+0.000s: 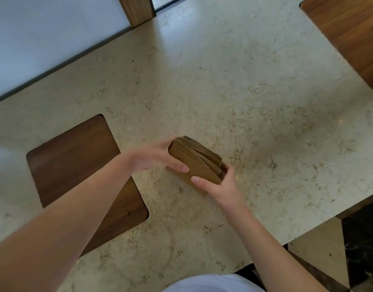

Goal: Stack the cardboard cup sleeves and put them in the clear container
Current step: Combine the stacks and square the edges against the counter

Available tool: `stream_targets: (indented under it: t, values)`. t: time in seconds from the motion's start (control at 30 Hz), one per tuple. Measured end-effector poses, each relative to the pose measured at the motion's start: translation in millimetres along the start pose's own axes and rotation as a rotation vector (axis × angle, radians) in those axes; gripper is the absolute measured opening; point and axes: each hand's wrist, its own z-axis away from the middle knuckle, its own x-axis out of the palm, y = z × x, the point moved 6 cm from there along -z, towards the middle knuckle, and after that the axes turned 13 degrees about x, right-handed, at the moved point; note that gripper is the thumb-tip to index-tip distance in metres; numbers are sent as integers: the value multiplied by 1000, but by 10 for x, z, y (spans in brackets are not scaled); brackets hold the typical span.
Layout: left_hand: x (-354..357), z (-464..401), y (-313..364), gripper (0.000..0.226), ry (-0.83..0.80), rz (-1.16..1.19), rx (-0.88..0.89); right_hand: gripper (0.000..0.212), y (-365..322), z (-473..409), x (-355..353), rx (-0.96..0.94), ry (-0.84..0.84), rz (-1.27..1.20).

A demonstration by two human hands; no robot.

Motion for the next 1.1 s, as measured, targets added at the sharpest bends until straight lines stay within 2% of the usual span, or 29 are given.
stream_targets:
  t: [0.2, 0.37, 0.53, 0.63, 0.73, 0.83, 0.93, 1.03, 1.1]
  values:
    - [167, 427, -405, 111, 224, -39, 126, 117, -55, -81, 41, -196, -170, 255]
    - [567, 704, -674, 108, 361, -126, 229, 131, -14, -19, 42, -273, -330, 477]
    - [801, 1085, -902, 118, 554, -197, 249, 116, 34, 118, 227, -300, -465, 616]
    - [924, 1388, -1065, 116, 695, -233, 262, 108, 200, 211, 410, -340, -487, 669]
    - [1039, 1731, -1162, 104, 817, -237, 336, 104, 308, 326, 648, -388, -507, 724]
    - [1044, 1996, -1149, 92, 928, -291, 397, 108, 314, 447, 933, -481, -519, 798]
    - [1035, 2150, -1281, 75, 968, -425, 375, 115, 475, 484, 1105, -551, -488, 900]
    - [1092, 2234, -1665, 86, 957, -521, 247, 125, 723, 421, 1148, -595, -449, 1041]
    - [1134, 2247, -1895, 111, 938, -591, 193, 132, 788, 387, 1142, -686, -387, 1148]
